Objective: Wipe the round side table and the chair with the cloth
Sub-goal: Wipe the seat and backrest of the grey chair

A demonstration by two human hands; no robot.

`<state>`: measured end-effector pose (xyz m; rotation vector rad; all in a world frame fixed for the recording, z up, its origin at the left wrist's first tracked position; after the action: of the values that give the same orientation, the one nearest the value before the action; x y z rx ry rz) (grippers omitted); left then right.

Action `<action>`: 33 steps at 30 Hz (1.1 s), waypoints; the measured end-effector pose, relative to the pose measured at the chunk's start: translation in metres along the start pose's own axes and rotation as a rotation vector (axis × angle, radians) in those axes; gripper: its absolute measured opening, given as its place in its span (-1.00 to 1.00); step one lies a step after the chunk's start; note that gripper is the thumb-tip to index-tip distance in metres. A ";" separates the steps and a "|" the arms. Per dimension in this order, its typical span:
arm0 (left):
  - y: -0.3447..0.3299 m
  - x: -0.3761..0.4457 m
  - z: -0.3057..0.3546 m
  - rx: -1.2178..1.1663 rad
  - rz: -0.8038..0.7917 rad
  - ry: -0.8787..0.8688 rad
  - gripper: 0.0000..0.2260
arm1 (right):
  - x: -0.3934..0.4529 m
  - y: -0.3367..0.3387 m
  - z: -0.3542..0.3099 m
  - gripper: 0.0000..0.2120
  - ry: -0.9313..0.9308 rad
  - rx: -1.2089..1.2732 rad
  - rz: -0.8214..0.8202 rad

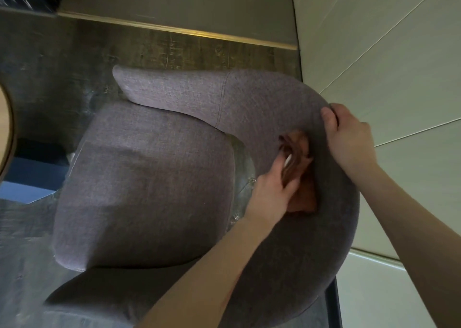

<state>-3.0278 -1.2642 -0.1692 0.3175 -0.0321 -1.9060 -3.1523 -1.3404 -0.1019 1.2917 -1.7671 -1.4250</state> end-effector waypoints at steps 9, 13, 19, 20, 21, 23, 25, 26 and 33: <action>0.025 -0.018 -0.100 0.282 -0.169 0.404 -0.51 | -0.001 0.000 -0.001 -0.60 -0.007 -0.003 -0.014; 0.053 0.009 -0.028 0.126 0.284 0.095 -0.55 | -0.004 0.000 -0.003 -0.61 0.004 -0.012 -0.013; 0.033 0.039 0.057 -0.095 0.299 -0.161 -0.55 | -0.004 0.004 -0.003 -0.64 0.011 -0.006 -0.017; 0.022 0.036 0.049 -0.113 0.273 -0.124 -0.53 | -0.003 0.004 -0.003 -0.65 0.016 -0.006 -0.019; 0.014 0.033 0.036 -0.119 0.247 -0.083 -0.50 | -0.003 0.003 -0.003 -0.65 0.022 -0.009 -0.016; 0.007 0.026 0.001 -0.092 0.208 0.017 -0.46 | -0.002 0.001 -0.002 -0.64 0.023 -0.025 -0.007; 0.009 0.023 -0.034 0.076 0.138 0.121 -0.44 | -0.001 0.000 -0.001 -0.63 0.020 -0.037 -0.002; 0.008 0.022 -0.052 0.199 0.068 0.172 -0.42 | 0.000 -0.001 -0.001 -0.62 0.021 -0.035 -0.004; 0.015 -0.016 -0.126 0.547 -0.261 0.468 -0.55 | 0.000 -0.001 0.001 -0.60 0.018 -0.026 -0.007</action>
<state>-2.9790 -1.2384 -0.2849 1.1796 -0.2093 -2.0078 -3.1527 -1.3400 -0.1032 1.2940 -1.7286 -1.4314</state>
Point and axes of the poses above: each hand's wrist, its own x-axis towards the middle knuckle, its own y-axis out of the back of the hand, z = x × y, the point moved 5 cm from there along x, towards the middle knuckle, and after that the axes turned 8 degrees about -y, right-handed, at the moved point
